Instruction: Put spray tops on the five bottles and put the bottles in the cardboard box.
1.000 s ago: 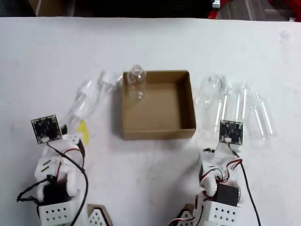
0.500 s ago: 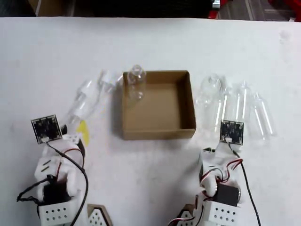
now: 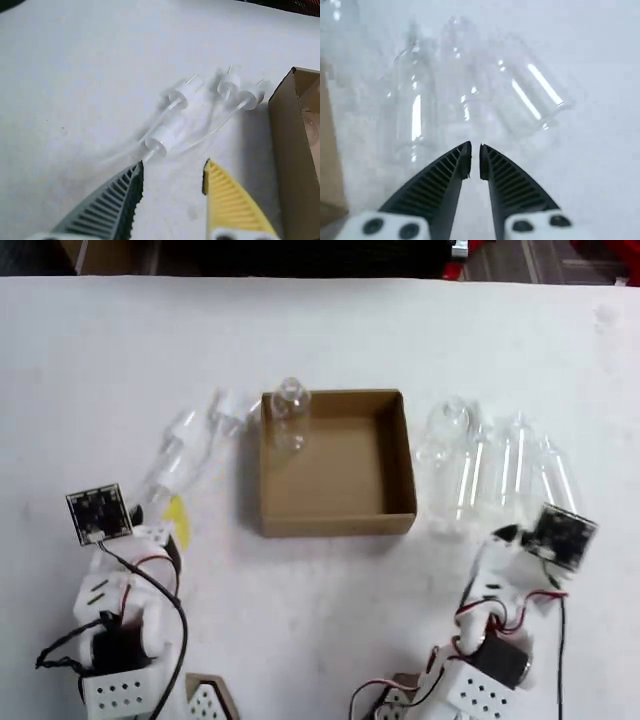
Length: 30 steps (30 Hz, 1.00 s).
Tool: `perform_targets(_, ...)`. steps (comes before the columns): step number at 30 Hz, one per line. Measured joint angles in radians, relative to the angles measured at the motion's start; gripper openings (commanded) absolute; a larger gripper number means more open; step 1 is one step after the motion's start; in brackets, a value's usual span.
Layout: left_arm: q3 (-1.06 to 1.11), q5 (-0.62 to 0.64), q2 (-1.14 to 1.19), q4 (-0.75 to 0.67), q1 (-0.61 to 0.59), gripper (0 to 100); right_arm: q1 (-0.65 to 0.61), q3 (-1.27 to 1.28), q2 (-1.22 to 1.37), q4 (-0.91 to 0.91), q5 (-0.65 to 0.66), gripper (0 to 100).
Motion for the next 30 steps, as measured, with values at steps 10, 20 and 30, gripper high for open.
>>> perform_targets(10, 0.0, 0.0, 0.0, 0.0, 0.0, 18, 0.1, -0.005, 0.002, -0.115, 0.235, 6.6)
perform_targets(20, 0.0, 0.0, 0.0, 0.0, 0.0, 18, -0.175, -0.489, 0.141, 0.261, 0.361, 5.0)
perform_targets(30, 0.0, 0.0, 0.0, 0.0, 0.0, 18, -0.287, -1.171, 0.944, 0.473, 0.311, 5.0)
